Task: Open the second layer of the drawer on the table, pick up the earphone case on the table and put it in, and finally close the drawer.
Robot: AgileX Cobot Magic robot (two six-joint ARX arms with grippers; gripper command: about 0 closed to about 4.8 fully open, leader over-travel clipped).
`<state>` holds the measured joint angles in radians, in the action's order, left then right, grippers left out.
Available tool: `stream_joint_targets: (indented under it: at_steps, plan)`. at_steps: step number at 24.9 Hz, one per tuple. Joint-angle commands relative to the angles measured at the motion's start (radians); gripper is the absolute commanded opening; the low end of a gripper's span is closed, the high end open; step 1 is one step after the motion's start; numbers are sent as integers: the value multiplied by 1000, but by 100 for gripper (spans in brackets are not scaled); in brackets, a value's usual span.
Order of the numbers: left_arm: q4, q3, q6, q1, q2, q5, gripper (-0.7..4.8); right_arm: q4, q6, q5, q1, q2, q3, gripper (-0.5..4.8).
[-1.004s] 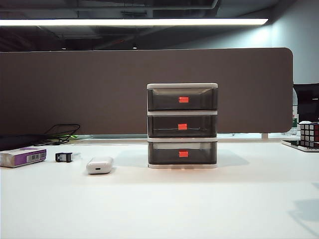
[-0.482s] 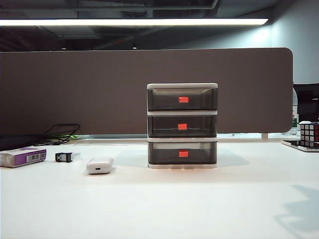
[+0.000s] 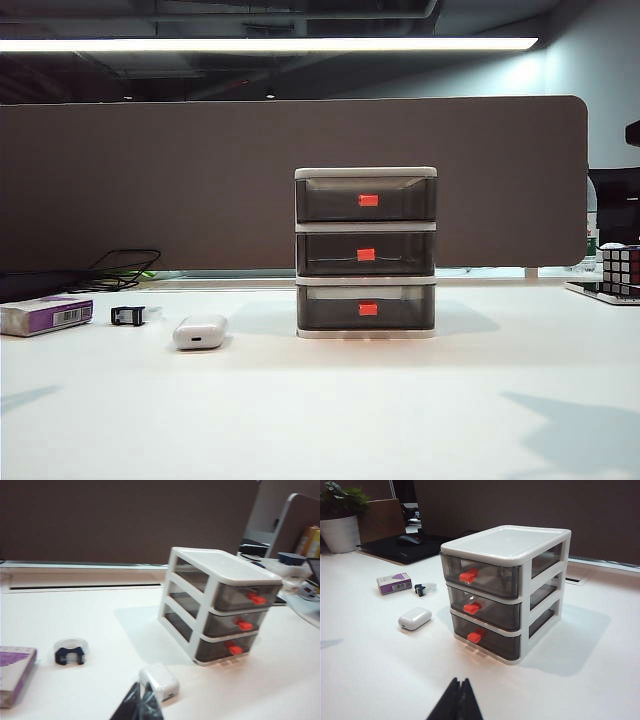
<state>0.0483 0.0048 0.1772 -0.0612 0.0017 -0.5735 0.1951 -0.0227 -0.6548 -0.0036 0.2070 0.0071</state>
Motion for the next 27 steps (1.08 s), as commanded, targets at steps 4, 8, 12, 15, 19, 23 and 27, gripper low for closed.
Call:
stream_joint_targets:
  at_steps: [4,8,12,15,19,23,27]
  plan:
    - [29,3,116,0,0,57,-5,11,-4,2,0,0,-6,-4]
    - [63,3,306,2,0,56,-5,12,-4,2,0,0,-6,-4]
    - [90,3,309,2,0,57,-5,12,-4,2,0,0,-6,-4]
    - [105,3,312,2,0,55,-5,11,-4,1,0,0,-6,-4]
    - [9,3,320,2,0,38,-5,11,-4,-4,0,0,-6,-4]
    - [-160,3,267,18,0,0,-5,12,-39,-60,6,0,-6,-4]
    - [-171,3,235,127,0,82,-5,18,-56,-56,106,0,-6,-4]
